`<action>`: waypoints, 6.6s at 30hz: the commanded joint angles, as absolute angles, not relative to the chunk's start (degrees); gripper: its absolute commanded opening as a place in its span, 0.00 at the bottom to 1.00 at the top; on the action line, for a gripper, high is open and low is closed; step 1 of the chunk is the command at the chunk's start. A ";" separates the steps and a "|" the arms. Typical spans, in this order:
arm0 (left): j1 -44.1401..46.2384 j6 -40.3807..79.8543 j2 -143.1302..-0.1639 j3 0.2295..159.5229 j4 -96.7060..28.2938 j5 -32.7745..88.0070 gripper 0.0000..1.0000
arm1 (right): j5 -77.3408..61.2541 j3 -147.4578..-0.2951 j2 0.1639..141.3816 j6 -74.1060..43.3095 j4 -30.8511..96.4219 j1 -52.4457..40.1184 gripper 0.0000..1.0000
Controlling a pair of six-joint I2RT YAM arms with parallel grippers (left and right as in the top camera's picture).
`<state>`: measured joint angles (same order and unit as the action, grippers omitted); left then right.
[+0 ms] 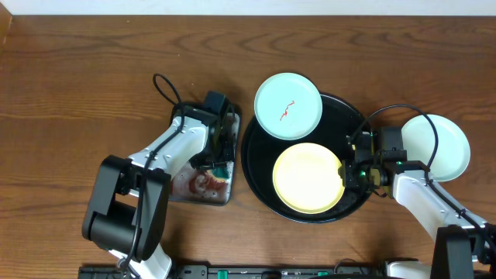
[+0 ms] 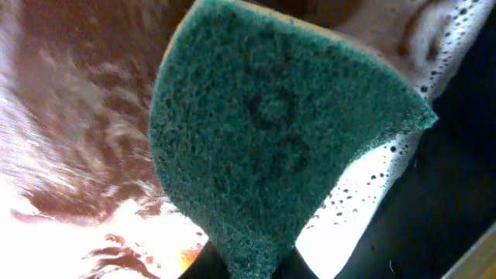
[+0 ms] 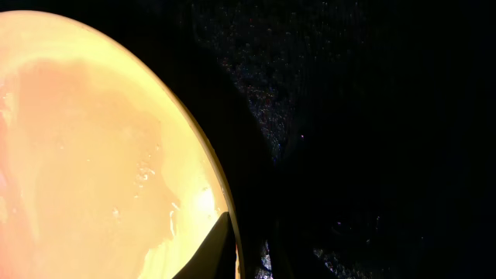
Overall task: Clean dirty plates on tray and stack at the side
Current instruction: 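Return the sponge to the soapy tray with the left gripper, then lift the yellow plate off the black tray with the right gripper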
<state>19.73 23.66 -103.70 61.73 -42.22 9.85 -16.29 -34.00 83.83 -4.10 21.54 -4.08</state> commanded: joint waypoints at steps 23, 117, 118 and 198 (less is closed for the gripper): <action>19.53 22.31 -104.40 63.44 -36.71 1.37 0.68 | -16.56 -32.82 83.92 -4.27 21.85 -4.60 0.14; 20.93 27.03 -99.04 65.49 -12.73 5.32 0.27 | -16.56 -32.82 83.92 -4.27 22.74 -4.60 0.16; 20.75 27.00 -97.60 65.49 -16.08 5.30 0.28 | -16.56 -32.82 83.92 -4.27 22.74 -4.60 0.18; 20.32 27.03 -95.44 63.86 -40.25 5.32 0.61 | 56.36 -49.80 73.41 27.11 25.28 -43.68 0.01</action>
<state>20.45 27.16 -95.20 64.84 -40.10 5.65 49.21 -48.71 73.19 24.75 26.94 -43.05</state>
